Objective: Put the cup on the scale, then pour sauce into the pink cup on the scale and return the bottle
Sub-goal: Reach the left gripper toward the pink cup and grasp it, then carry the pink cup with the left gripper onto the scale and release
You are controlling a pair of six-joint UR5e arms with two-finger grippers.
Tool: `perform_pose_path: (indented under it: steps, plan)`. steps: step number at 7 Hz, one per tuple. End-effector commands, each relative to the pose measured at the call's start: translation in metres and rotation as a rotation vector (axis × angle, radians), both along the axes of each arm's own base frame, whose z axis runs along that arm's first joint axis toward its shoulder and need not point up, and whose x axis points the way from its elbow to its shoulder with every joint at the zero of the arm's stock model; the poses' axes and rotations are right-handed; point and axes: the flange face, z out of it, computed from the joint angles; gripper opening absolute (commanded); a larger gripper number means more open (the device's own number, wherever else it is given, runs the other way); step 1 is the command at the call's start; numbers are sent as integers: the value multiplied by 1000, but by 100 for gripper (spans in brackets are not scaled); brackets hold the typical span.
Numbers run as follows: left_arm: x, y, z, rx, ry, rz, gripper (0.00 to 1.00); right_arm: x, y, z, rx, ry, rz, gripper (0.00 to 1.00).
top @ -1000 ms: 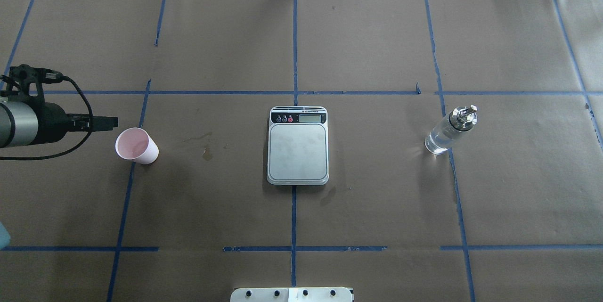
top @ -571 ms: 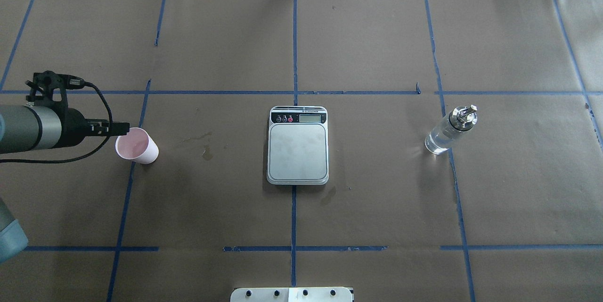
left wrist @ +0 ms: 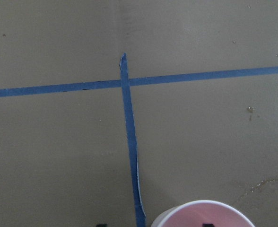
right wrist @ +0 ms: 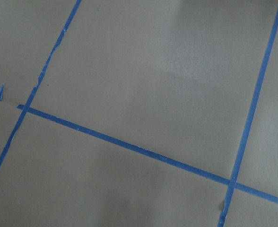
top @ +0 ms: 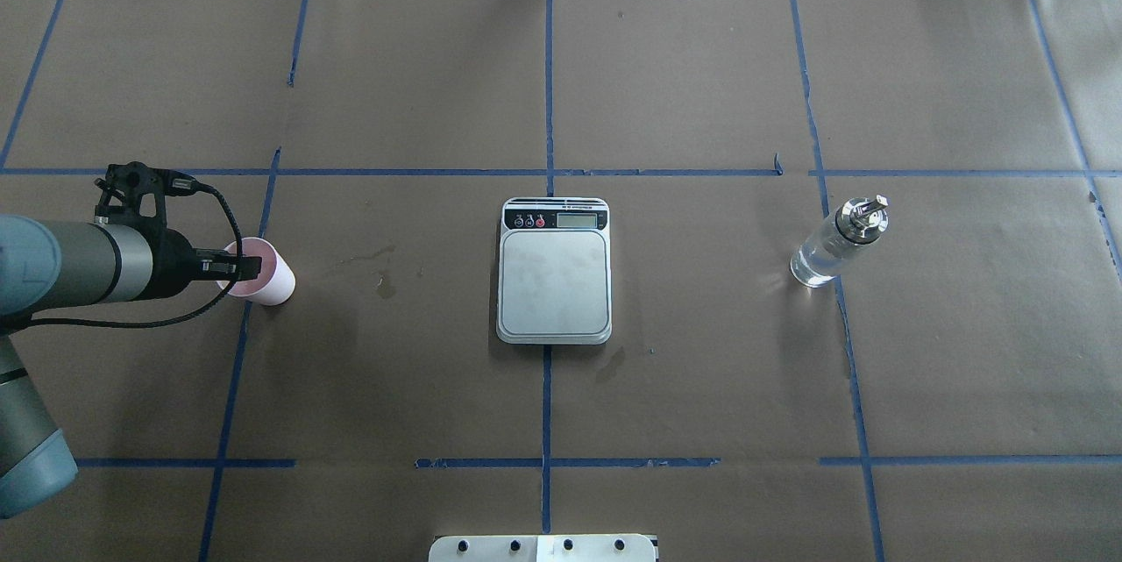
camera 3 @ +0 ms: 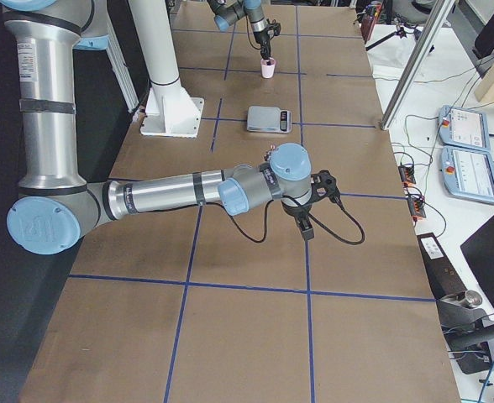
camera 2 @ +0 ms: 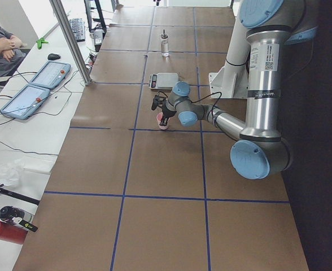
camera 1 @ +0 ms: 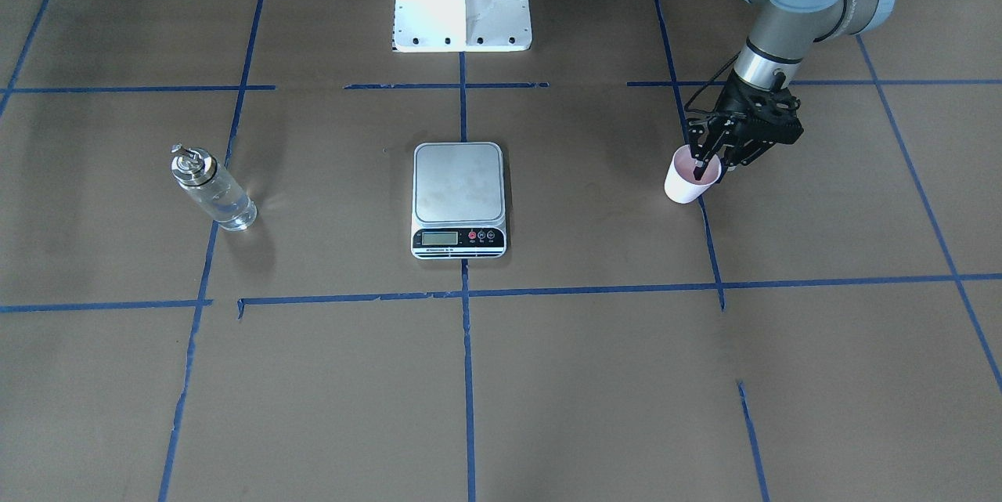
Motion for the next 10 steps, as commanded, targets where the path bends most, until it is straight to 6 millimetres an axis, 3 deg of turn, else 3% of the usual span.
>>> perform_pose_path:
  steps: [1,3,4,6,7,8,10]
  plan:
    - [-5,-4,-4,8,3,-7,0,0,0,-1,1,-1,0,100]
    - [3,-8,-17,20,22,0,0,-1,0,-1,3,-1,-2,100]
    - [20,-22,-51,23,28,-3,0,0,0,-1,3,-1,0,100]
    - [84,-60,-181,-2,13,0,0,0,0,-1,3,-1,0,100]
    - [106,-63,-225,-2,23,17,0,-1,0,-1,1,-1,-2,100]
    - [122,-64,-255,-41,73,-11,0,-1,0,-1,1,-1,-2,100]
    - [171,-49,-289,-89,108,0,2,0,0,0,0,0,0,100]
